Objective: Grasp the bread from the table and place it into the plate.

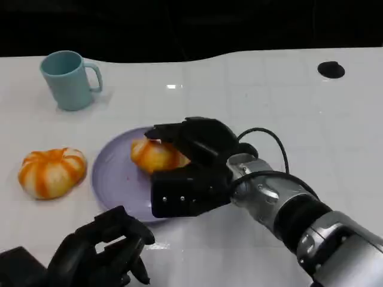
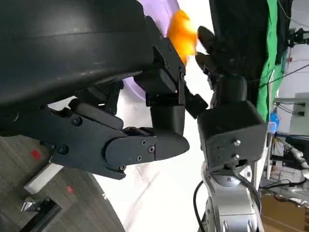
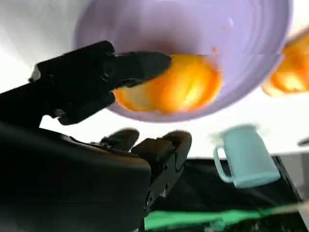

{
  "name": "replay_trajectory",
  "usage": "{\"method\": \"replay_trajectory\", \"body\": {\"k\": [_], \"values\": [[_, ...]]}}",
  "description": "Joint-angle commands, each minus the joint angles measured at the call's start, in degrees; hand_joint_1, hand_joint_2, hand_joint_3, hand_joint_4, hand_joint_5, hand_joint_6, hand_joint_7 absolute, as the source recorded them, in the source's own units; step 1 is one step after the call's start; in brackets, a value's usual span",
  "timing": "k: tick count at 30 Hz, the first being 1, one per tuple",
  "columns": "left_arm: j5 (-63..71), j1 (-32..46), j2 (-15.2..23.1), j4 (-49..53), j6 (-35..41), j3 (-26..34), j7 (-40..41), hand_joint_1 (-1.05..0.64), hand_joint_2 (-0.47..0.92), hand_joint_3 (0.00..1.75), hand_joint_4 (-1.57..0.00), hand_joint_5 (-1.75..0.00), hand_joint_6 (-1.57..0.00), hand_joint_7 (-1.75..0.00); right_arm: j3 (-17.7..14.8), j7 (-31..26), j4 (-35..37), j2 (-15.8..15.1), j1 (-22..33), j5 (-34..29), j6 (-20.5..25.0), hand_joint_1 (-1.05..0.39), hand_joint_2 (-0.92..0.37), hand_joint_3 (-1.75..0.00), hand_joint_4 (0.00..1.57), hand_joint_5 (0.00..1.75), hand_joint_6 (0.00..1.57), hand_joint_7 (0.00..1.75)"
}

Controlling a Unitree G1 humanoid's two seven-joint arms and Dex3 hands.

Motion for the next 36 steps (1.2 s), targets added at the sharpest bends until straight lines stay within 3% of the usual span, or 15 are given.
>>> {"method": "replay_trajectory", "body": {"k": [1,9,15,21,29,33,36], "values": [[-0.77,0.37,0.72,-1.02,0.61,0.42,0.0,-0.48,0.92,0.45,-0.7,-1.64,-0.69,-1.27,-0.45,4.27,-2.94,-1.56,-0.58,1.53,0.83,-0.77,-0.92,-0.28,0.0,0.06,0.13,0.0],[-0.8,0.33,0.67,-1.19,1.29,0.63,0.2,-0.48,0.92,0.43,-0.71,-1.63,-0.7,-1.25,-0.41,6.68,-7.42,-3.89,1.15,2.52,0.11,-0.84,-0.92,-0.3,0.04,0.07,0.13,0.0],[-0.36,0.23,0.92,-1.44,1.43,0.59,0.31,-0.47,0.92,0.43,-0.71,-1.62,-0.7,-1.25,-0.27,6.63,-11.99,-6.37,3.8,2.72,-1.23,-0.81,-0.92,-0.29,0.09,0.11,0.16,0.02],[-0.74,0.41,0.72,-1.5,1.24,0.65,0.13,-0.46,0.92,0.43,-0.71,-1.62,-0.7,-1.25,-1.69,6.65,-21.14,-11.93,10.17,4.03,-5.95,-0.73,-0.92,-0.26,0.2,0.18,0.26,0.06],[-0.55,0.25,0.94,-1.9,2.13,0.86,0.34,-0.47,0.92,0.43,-0.7,-1.63,-0.7,-1.24,-6.68,6.47,-35.53,-18.64,22.9,10.39,-15.18,-0.58,-0.92,-0.17,0.53,0.42,0.54,0.18],[-0.64,0.12,1.02,-1.45,1.43,1.0,-0.16,-0.45,0.92,0.45,-0.7,-1.64,-0.7,-1.24,-9.07,7.2,-40.44,-20.56,27.37,12.52,-17.19,-0.52,-0.92,-0.17,0.52,0.8,0.67,0.21],[-0.74,0.09,1.03,-1.4,1.58,1.08,-0.14,-0.45,0.92,0.45,-0.7,-1.64,-0.7,-1.24,-10.9,8.08,-44.14,-21.15,30.69,14.93,-17.76,-0.46,-0.92,-0.16,0.63,1.03,0.78,0.28]]}}
